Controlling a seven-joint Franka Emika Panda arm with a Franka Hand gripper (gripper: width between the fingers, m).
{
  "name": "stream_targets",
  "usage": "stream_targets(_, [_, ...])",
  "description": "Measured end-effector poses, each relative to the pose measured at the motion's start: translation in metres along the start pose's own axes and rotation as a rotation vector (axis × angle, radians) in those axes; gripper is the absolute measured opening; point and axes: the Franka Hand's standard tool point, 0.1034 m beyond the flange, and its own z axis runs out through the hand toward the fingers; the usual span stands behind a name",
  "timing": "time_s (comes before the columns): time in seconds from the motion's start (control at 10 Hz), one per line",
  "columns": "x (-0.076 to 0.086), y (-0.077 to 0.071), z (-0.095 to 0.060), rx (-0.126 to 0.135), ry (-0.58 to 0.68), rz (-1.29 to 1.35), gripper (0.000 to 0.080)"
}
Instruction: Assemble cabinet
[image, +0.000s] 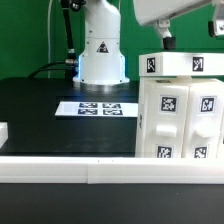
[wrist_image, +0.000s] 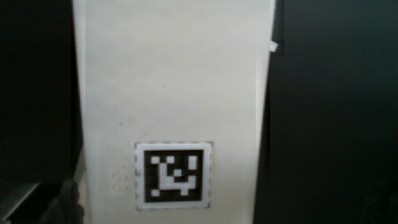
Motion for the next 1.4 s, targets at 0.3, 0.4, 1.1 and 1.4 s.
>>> stream_targets(0.3, [-0.0027, -0.0019, 0.0019, -0.015, 0.013, -0.160, 0.0797])
stream_targets(0.4, [-0.0045, -0.0044, 0.0016, -0.027, 0.011, -0.266, 0.0798])
stream_targets(1.1, [-0.0040, -0.0084, -0.0019, -0.047, -0.006, -0.938, 0.0798])
stream_targets(1.4, [-0.0055, -0.0095, -0.0018, -0.077, 0.000, -1.383, 0.0797])
